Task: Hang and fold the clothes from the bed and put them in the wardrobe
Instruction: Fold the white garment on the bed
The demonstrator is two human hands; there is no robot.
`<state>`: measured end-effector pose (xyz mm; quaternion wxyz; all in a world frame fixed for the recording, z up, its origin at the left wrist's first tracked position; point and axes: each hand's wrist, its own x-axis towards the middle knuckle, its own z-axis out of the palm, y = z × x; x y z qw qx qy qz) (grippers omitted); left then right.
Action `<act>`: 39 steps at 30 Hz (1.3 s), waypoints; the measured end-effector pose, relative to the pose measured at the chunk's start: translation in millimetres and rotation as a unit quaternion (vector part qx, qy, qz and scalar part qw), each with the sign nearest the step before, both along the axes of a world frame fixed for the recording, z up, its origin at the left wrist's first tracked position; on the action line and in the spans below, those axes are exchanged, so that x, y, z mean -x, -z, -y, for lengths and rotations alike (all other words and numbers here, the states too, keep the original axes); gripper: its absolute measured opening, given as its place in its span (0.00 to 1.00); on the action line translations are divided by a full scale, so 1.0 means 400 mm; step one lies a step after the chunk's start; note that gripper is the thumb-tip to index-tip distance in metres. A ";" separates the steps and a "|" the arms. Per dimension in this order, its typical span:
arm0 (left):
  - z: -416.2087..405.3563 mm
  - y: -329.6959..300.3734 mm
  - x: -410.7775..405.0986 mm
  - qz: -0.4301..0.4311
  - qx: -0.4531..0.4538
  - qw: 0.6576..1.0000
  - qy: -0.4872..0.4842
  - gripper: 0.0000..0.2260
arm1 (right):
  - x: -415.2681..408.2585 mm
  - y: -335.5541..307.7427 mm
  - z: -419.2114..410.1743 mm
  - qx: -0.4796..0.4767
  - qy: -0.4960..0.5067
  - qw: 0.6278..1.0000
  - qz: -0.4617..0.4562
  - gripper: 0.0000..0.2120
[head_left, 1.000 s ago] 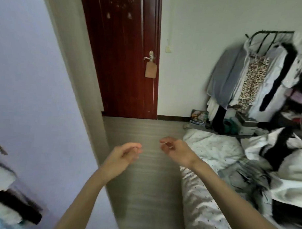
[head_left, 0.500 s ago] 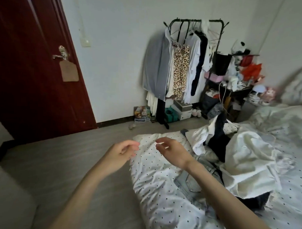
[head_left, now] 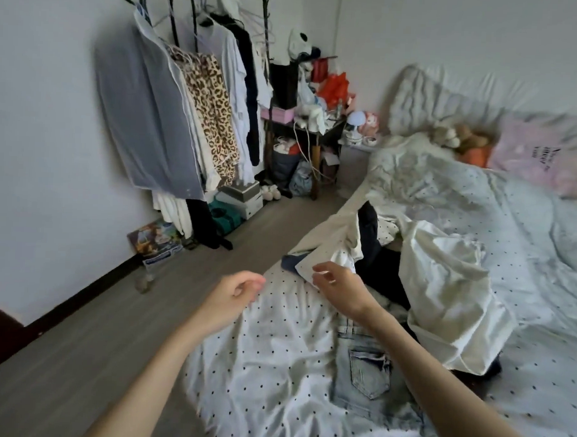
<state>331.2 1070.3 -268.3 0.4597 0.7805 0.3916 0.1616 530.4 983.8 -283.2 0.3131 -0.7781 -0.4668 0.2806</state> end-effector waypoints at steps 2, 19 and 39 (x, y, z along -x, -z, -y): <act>-0.097 0.027 -0.044 -0.016 0.001 0.999 0.040 0.09 | -0.025 0.036 -0.077 0.009 0.030 0.999 -0.010 0.15; -0.785 0.077 -0.200 -0.041 0.010 0.955 0.294 0.12 | 0.011 0.081 -0.572 0.043 0.284 0.958 0.002 0.16; -1.258 0.111 -0.323 -0.052 0.021 0.849 0.525 0.15 | 0.147 0.106 -0.928 0.046 0.526 0.849 -0.006 0.15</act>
